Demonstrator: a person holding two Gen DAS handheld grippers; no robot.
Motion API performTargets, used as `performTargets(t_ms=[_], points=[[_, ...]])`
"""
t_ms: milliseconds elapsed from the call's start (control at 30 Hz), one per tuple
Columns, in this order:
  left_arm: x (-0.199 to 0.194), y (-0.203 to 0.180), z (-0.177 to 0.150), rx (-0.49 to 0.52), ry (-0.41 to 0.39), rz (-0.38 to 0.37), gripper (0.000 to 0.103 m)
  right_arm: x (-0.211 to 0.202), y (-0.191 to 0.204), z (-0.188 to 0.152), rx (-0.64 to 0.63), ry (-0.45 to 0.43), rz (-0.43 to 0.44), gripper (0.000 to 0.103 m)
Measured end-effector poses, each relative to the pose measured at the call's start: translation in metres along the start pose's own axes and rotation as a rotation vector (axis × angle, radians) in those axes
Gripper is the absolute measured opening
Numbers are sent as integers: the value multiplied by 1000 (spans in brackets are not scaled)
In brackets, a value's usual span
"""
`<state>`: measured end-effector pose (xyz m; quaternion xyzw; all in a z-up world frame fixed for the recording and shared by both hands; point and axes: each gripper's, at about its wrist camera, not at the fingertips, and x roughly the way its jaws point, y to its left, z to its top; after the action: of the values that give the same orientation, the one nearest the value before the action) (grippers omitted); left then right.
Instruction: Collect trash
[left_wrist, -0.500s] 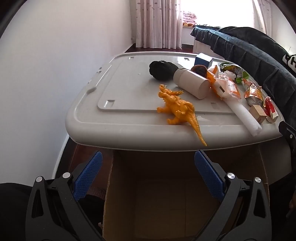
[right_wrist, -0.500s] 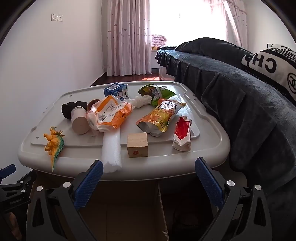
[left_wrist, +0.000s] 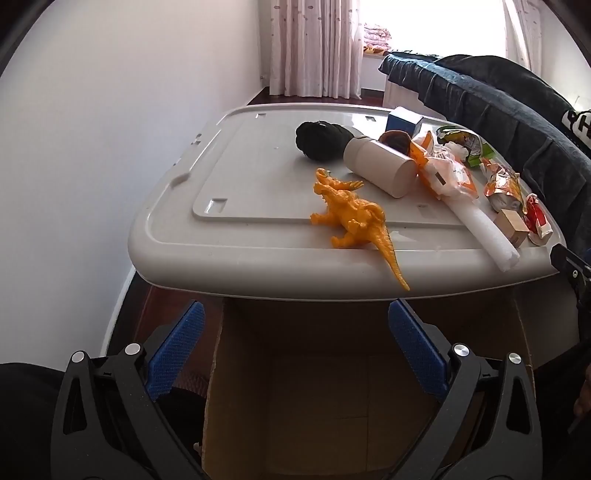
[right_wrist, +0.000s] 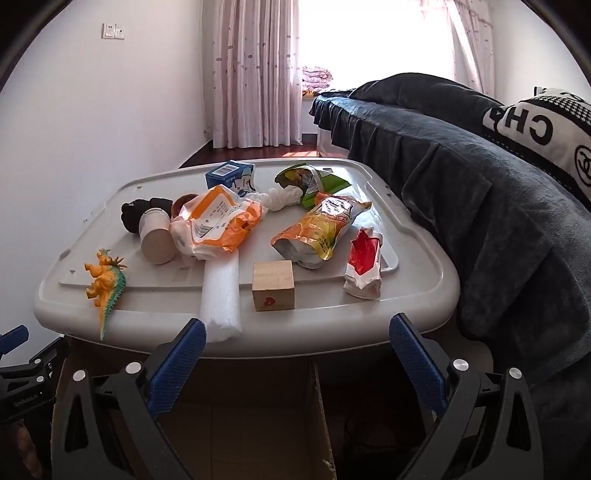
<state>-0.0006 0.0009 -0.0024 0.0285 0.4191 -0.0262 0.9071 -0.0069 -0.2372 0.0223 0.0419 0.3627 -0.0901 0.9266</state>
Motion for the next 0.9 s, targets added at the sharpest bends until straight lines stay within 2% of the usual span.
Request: performTargets(t_ms=[900], points=[[5, 6, -2, -24, 26, -18, 97, 3, 0, -1, -7, 9, -8, 98]])
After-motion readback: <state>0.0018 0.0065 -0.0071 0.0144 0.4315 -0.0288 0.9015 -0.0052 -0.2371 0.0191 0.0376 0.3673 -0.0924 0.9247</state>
